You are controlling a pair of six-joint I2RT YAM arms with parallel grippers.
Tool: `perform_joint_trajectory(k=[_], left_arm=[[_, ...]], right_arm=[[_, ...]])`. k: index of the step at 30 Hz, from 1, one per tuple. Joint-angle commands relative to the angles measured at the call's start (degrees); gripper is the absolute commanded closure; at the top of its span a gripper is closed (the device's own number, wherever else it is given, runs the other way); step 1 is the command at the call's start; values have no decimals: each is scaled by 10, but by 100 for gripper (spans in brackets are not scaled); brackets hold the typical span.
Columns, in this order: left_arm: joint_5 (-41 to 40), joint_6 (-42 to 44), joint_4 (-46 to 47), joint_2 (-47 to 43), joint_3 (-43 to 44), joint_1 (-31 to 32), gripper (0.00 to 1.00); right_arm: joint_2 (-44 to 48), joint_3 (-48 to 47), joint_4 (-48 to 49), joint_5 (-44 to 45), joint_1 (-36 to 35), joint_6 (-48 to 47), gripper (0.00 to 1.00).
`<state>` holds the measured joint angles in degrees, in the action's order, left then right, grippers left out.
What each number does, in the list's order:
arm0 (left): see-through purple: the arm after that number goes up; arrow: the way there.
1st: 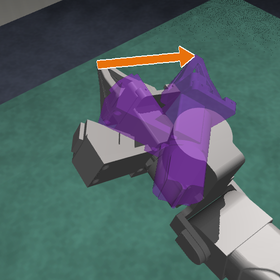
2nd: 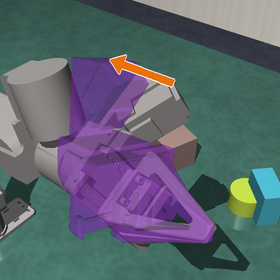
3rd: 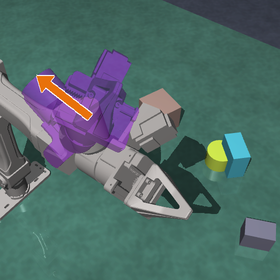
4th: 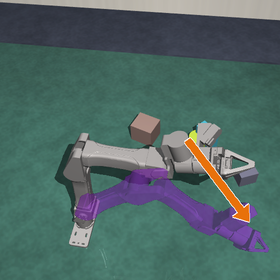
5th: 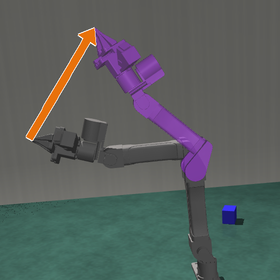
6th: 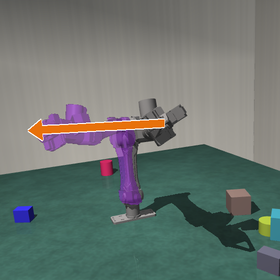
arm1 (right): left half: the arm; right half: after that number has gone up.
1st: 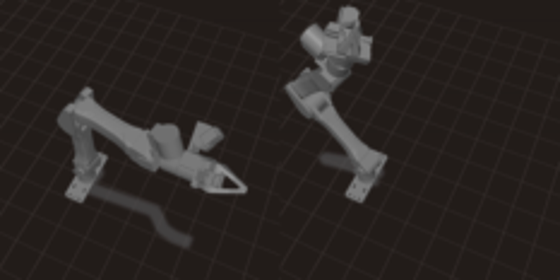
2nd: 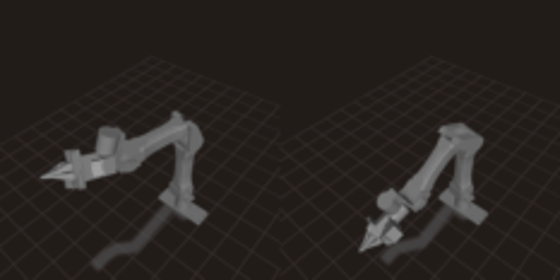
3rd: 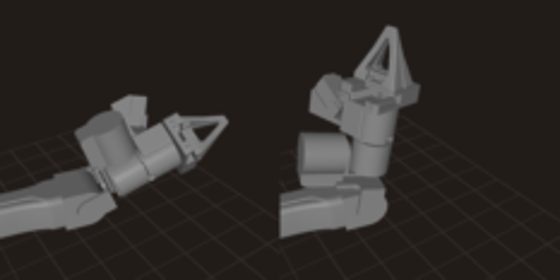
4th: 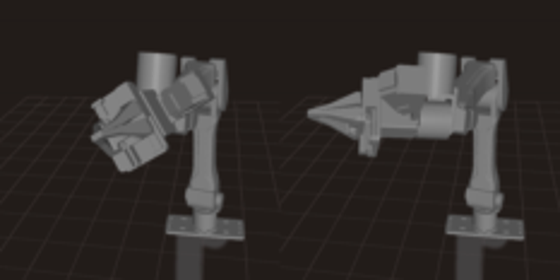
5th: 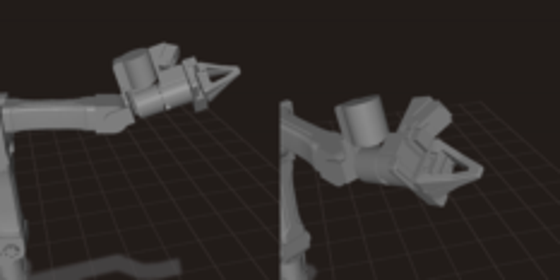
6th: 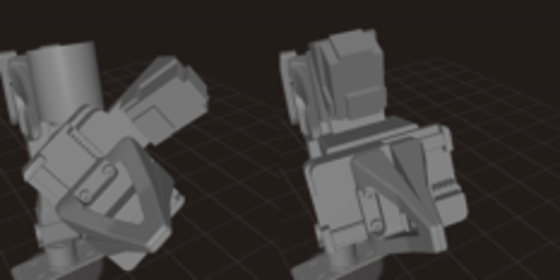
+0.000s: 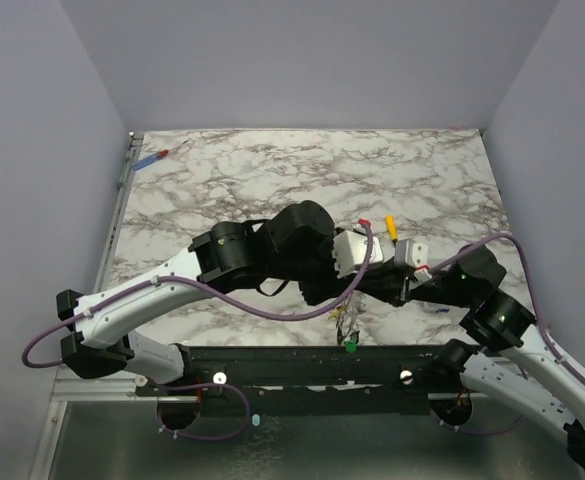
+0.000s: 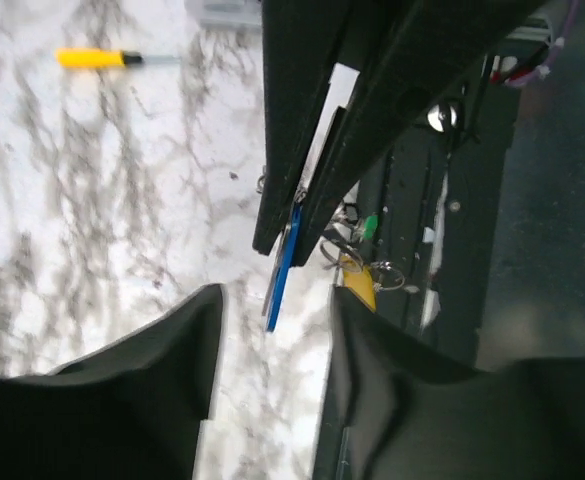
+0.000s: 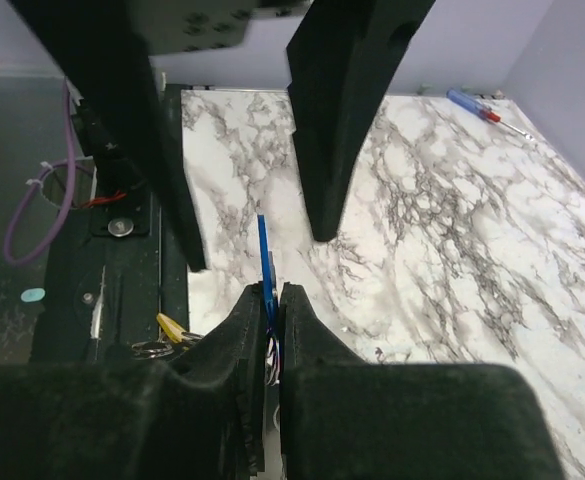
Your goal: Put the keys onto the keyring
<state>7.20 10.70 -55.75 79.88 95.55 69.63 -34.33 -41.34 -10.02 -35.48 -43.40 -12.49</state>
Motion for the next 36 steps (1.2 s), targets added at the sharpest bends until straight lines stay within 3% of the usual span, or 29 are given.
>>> perform_joint_trajectory(k=[1,3,6,14,20,23,28,36], left_arm=[[14,-12,94,-72,-22,3,34],[27,-15,127,-97,-35,4,24],[24,-19,207,-143,-73,3,20],[48,-92,586,-293,-294,3,8],[63,-173,765,-287,-367,3,17],[48,-200,834,-280,-390,3,26],[24,-230,941,-278,-431,3,30],[38,-246,982,-245,-424,3,36]], right_arm=[[30,16,89,25,3,22,99],[50,25,152,59,2,70,99],[72,51,255,81,3,132,99],[78,131,559,167,3,326,99],[36,147,720,178,3,400,99],[21,141,754,175,3,415,99],[-4,130,793,171,2,449,99],[-44,126,849,152,3,488,99]])
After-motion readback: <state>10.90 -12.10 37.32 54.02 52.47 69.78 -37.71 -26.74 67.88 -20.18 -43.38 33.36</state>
